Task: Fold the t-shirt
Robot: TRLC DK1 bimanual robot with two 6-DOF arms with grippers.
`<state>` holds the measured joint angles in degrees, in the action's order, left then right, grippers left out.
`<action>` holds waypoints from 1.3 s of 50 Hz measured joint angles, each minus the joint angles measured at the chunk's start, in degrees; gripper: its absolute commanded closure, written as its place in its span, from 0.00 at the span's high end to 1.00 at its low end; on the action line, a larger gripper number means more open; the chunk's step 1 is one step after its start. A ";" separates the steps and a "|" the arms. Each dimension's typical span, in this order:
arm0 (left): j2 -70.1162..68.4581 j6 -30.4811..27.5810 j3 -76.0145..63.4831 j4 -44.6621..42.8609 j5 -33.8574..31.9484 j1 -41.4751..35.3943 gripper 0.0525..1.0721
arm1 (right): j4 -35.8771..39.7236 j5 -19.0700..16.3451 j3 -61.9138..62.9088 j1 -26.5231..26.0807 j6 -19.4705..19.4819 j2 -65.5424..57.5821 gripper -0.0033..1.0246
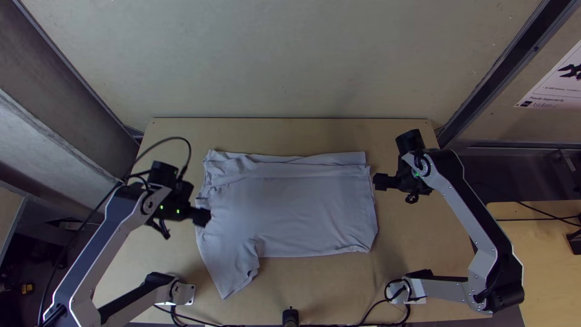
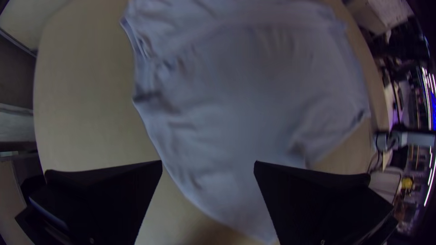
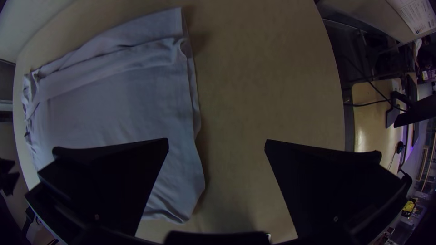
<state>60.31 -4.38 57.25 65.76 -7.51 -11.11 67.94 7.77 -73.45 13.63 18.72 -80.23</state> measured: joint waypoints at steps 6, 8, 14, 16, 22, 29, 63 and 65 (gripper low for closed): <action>-1.18 3.26 -2.03 6.25 0.00 -4.76 0.95 | 2.71 -0.13 -0.09 0.15 2.16 0.00 0.95; -1.66 4.24 -2.91 6.88 0.00 -6.23 0.95 | 3.50 -0.24 -0.09 0.24 2.80 0.00 0.95; -2.78 7.37 -5.53 8.59 0.00 -9.49 0.95 | 5.31 -0.94 -0.09 0.24 3.80 0.00 0.95; -2.84 8.39 -6.01 9.35 0.00 -10.34 0.95 | 5.55 -1.11 -0.09 0.24 3.82 0.00 0.95; -2.84 11.34 -8.11 10.29 0.00 -14.12 0.95 | 6.08 -1.33 -0.09 0.24 3.85 0.00 0.95; -1.77 14.32 -10.86 10.23 0.00 -18.53 0.94 | 6.10 -1.33 -0.04 0.63 3.85 0.00 0.95; 14.29 18.97 -17.57 0.33 0.17 -24.09 0.66 | 6.10 -2.67 6.78 1.55 3.80 0.42 0.93; 14.73 18.97 -17.44 0.35 0.24 -24.09 0.66 | 6.12 -2.69 7.54 1.60 3.80 0.83 0.93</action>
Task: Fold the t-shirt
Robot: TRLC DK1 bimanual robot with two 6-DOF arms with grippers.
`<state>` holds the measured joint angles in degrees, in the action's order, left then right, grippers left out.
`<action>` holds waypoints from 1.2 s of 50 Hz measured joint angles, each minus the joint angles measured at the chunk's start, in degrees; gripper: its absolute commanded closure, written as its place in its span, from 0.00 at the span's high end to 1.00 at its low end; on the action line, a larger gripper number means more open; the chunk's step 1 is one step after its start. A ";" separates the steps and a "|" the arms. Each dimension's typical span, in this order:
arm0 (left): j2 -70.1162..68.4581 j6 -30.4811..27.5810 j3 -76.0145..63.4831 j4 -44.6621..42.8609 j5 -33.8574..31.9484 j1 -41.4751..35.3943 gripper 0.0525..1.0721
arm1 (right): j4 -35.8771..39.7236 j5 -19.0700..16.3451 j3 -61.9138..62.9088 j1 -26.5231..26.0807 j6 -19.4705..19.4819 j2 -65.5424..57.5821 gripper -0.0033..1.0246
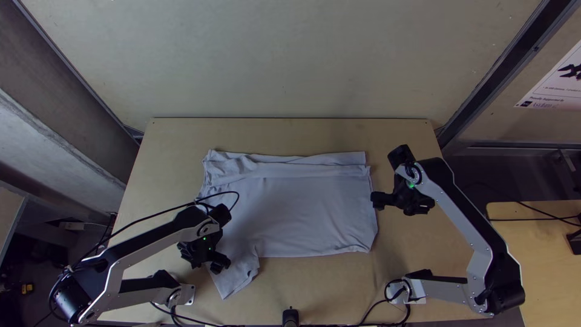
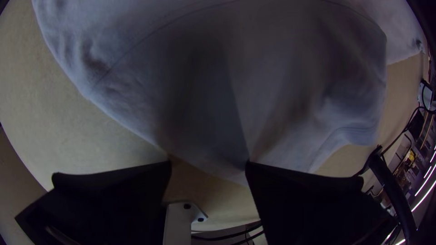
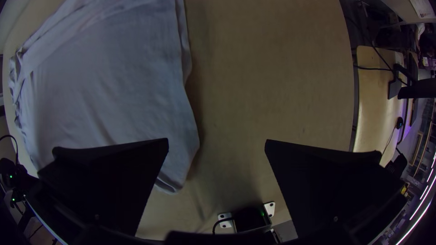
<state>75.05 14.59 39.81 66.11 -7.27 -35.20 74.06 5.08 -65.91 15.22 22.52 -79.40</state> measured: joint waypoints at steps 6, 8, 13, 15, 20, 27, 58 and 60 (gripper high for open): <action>1.09 0.00 0.24 0.17 0.52 -0.22 0.51 | 0.04 -0.24 2.51 -0.02 -0.15 1.60 0.93; 1.51 0.00 0.37 0.17 0.81 -0.22 0.45 | 0.02 -0.66 3.34 -0.02 -0.28 2.10 0.93; 2.08 0.02 0.50 0.22 1.01 -0.22 0.31 | 0.20 -2.19 5.68 -0.02 -0.68 3.17 0.93; 2.08 0.02 0.55 0.24 0.96 -0.55 0.22 | 0.39 -3.26 6.73 -0.02 -0.92 3.37 0.92; 1.95 0.00 0.79 -0.02 1.05 -2.03 0.03 | 1.05 -5.27 9.35 0.11 -1.64 3.45 0.90; 0.48 -0.02 0.72 -1.75 0.79 -2.67 0.03 | 1.66 -7.96 12.11 1.68 -1.99 3.43 0.90; -6.05 -7.72 2.27 -2.75 0.81 14.34 0.03 | -2.03 -11.26 14.99 4.28 -2.69 -1.36 0.90; -6.14 -8.41 2.43 -2.56 0.83 15.56 0.03 | -2.67 -11.63 15.02 4.28 -2.78 -1.90 0.89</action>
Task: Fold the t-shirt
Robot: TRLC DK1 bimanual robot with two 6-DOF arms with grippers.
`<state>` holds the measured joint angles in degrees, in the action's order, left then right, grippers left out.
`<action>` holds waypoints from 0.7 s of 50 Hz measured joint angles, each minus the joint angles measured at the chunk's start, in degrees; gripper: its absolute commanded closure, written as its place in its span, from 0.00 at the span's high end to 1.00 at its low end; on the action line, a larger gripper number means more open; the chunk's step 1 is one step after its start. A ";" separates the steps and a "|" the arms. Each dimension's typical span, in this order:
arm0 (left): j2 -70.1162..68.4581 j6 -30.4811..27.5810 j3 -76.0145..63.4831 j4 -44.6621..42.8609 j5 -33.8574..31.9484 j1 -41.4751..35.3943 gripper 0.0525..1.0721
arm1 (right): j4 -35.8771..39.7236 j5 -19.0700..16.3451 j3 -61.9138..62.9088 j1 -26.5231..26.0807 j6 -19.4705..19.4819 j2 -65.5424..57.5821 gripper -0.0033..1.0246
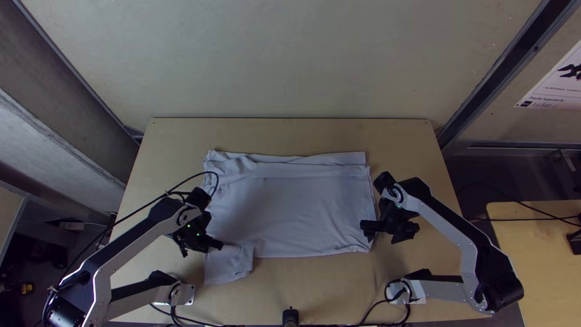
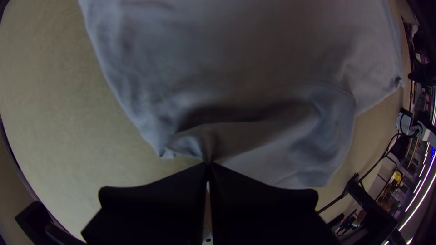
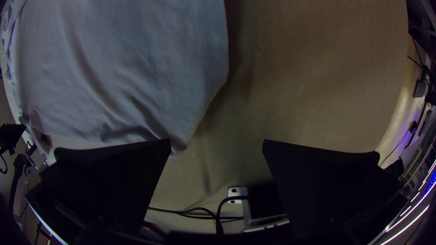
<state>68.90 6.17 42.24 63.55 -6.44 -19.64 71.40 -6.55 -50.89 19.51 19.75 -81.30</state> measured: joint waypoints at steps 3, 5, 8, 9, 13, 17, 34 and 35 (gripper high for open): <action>-0.09 -0.87 0.11 0.11 0.00 1.40 0.03 | -0.68 -0.66 0.20 0.00 -0.11 -0.98 0.85; -0.11 -1.33 0.20 0.35 0.00 2.14 0.03 | -1.29 -1.05 0.59 0.00 -0.13 -1.70 0.84; -0.20 -1.97 0.28 0.42 0.00 2.89 0.03 | -2.43 -1.51 1.27 0.00 -0.13 -2.56 0.84; -0.22 -2.08 0.31 0.44 0.00 3.02 0.03 | -2.93 -1.73 1.46 0.00 -0.15 -2.80 0.84; -0.26 -2.21 0.31 0.44 0.00 3.23 0.03 | -3.72 -2.10 1.79 0.00 -0.13 -4.22 0.80; -0.26 -2.38 0.33 0.42 0.00 3.26 0.03 | -4.87 -2.51 1.84 0.44 -0.13 -5.88 0.56; -0.26 -2.40 1.03 0.42 0.00 3.74 0.03 | -15.54 -2.51 4.90 3.74 0.04 -0.61 0.03; -0.24 -2.38 1.18 0.44 0.00 3.98 0.03 | -15.63 -2.51 4.90 3.74 0.15 0.02 0.03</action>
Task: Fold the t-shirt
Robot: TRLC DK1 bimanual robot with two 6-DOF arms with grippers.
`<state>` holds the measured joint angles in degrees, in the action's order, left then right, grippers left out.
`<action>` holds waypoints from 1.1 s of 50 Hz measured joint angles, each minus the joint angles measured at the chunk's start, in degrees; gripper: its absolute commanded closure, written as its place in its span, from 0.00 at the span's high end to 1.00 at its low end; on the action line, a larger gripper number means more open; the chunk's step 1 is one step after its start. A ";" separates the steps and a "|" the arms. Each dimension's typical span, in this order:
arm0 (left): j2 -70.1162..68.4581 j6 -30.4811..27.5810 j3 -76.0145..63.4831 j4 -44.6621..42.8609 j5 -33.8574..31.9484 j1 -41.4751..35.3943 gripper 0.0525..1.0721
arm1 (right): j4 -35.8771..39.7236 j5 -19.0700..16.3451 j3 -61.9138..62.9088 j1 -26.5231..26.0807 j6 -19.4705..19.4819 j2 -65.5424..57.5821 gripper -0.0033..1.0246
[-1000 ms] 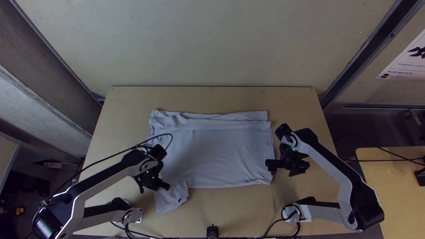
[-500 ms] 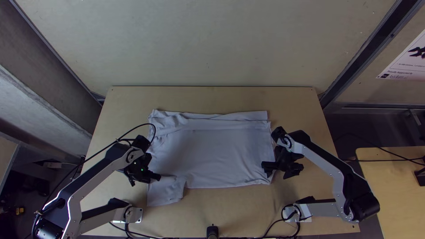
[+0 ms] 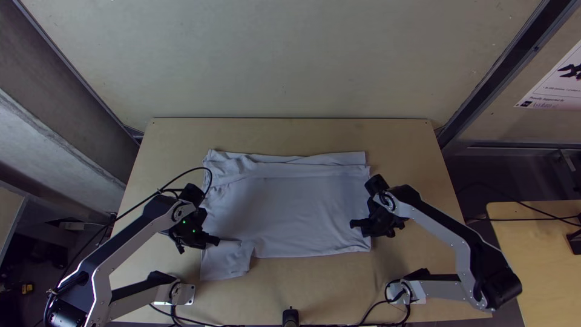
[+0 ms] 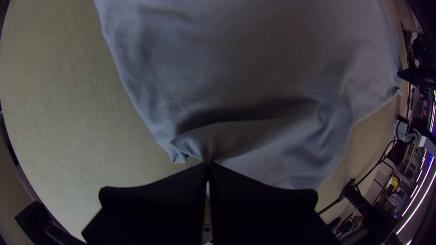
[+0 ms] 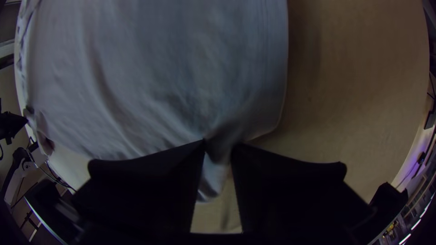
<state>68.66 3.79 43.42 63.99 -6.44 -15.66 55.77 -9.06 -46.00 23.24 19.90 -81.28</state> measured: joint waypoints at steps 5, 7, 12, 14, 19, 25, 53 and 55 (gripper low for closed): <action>0.00 -0.02 1.86 0.42 0.00 1.77 0.03 | 0.22 0.00 0.00 -0.04 0.04 2.51 0.03; 0.00 -0.07 2.97 0.63 0.00 2.71 0.03 | 0.37 0.00 0.00 -0.13 0.04 3.43 0.03; 0.00 -0.92 6.64 0.63 -0.02 5.09 0.03 | 0.39 0.04 0.00 -0.70 0.31 6.01 0.03; 0.00 -1.16 8.20 0.61 -0.09 6.14 0.03 | 0.42 0.20 0.00 -0.96 0.48 6.62 0.03; 0.02 -2.36 11.21 0.63 -0.50 8.52 0.03 | 0.42 0.66 -0.17 -1.31 0.50 6.93 0.03; 0.81 -3.45 14.32 0.66 -0.68 10.93 0.03 | 0.63 0.68 -1.36 -1.79 0.50 6.51 0.03; 14.71 -4.98 32.48 1.07 -0.68 12.79 0.03 | 3.10 1.73 -24.46 -8.81 -3.96 -9.16 0.03; 16.44 -5.16 34.82 1.05 -0.68 12.79 0.03 | 3.21 1.73 -25.83 -9.07 -4.17 -10.47 0.03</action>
<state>85.10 -1.37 78.24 65.04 -7.11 -2.87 58.98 -7.33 -71.83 14.17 15.73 -91.74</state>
